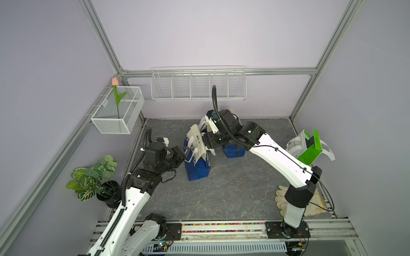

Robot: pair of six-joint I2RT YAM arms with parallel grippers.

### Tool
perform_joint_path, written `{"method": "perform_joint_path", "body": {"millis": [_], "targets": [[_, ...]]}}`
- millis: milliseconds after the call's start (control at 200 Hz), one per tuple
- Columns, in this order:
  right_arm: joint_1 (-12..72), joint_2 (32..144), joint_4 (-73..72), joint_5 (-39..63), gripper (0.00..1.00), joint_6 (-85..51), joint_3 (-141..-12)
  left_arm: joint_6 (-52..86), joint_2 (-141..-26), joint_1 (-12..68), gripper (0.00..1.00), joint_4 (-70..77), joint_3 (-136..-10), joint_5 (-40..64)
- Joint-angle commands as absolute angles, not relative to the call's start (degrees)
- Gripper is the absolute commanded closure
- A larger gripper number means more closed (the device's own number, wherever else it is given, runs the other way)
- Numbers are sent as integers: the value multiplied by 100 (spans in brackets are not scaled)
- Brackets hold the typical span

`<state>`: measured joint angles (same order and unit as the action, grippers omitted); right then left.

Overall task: Open the takeout bag
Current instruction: Move the takeout bag to the center of the board.

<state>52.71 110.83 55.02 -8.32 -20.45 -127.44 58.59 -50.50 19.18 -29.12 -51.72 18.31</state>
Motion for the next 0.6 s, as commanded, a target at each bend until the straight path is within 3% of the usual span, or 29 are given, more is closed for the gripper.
{"method": "perform_joint_path", "body": {"millis": [0, 205, 350, 455, 595], "targets": [[5300, 11418, 5713, -583, 44, -2243, -13166, 6072, -4960, 1863, 53, -2514, -5133, 2099], [5311, 11741, 5891, -656, 69, -2261, -13332, 6344, -4959, 1848, 55, -2089, -4896, 2287], [5328, 11755, 5973, -742, 68, -2222, -13275, 6319, -4927, 1854, 54, -1948, -4922, 2330], [5329, 11737, 5908, -645, 56, -2239, -13137, 6350, -4939, 1851, 54, -1888, -4922, 2358], [5355, 11628, 5718, -541, 73, -2263, -12821, 6338, -4948, 1854, 54, -1805, -4877, 2381]]}}
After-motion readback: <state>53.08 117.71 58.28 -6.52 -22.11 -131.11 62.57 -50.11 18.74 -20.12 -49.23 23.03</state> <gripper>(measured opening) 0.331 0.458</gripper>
